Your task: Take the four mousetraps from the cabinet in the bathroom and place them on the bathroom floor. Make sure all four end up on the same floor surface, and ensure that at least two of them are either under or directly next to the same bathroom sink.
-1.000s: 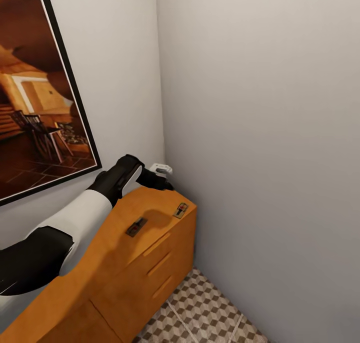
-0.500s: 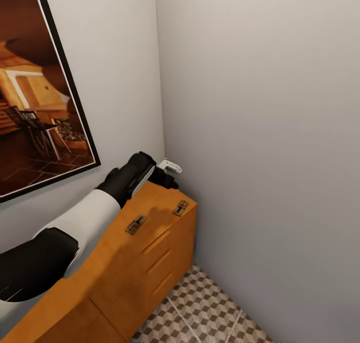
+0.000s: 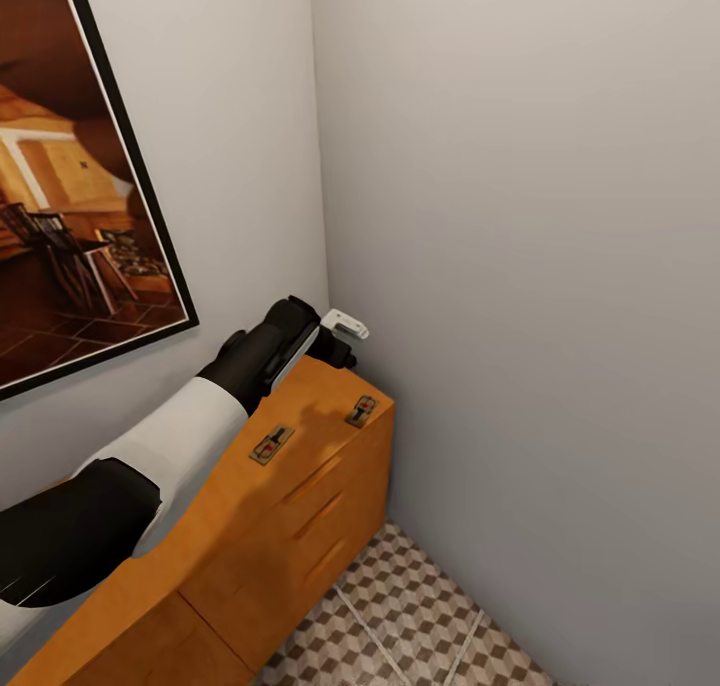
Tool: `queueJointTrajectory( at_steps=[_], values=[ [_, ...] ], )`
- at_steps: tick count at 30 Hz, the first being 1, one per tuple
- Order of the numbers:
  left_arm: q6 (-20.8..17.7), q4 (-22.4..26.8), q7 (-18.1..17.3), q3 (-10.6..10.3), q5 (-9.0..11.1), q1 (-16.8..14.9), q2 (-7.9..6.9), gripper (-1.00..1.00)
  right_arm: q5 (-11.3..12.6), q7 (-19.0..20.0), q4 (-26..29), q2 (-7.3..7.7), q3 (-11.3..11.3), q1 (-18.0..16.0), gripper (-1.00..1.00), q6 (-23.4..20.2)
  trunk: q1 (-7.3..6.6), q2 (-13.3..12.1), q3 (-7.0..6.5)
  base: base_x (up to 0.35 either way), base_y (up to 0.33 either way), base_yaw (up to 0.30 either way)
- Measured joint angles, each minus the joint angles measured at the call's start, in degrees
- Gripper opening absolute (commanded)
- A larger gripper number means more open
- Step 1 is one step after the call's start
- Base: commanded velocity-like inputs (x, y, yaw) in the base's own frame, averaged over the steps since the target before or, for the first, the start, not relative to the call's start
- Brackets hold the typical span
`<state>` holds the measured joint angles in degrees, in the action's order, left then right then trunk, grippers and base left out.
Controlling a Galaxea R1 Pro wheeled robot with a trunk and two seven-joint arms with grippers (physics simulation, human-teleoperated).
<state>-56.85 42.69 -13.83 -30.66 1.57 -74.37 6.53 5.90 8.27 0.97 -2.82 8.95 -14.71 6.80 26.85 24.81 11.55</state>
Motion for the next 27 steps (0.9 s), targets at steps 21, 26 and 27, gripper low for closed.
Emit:
queueJointTrajectory(
  at_steps=[21,26,27],
  values=[
    [-0.14,0.07,0.01,0.01,0.26,0.0,-0.08,1.0,0.0,0.0,0.0,0.0,0.0,0.0,1.0,0.01,0.0,0.0,1.57,0.0,0.0,0.0],
    [-0.14,0.09,0.0,0.03,0.28,0.0,-0.09,1.0,0.0,0.0,0.0,0.0,0.0,0.0,1.0,0.0,0.0,0.0,1.92,0.0,0.0,0.0],
    [-0.14,0.09,0.0,0.04,0.28,0.0,-0.09,1.0,0.0,0.0,0.0,0.0,0.0,0.0,1.0,0.0,0.0,0.0,1.99,0.0,0.0,0.0]
  ],
)
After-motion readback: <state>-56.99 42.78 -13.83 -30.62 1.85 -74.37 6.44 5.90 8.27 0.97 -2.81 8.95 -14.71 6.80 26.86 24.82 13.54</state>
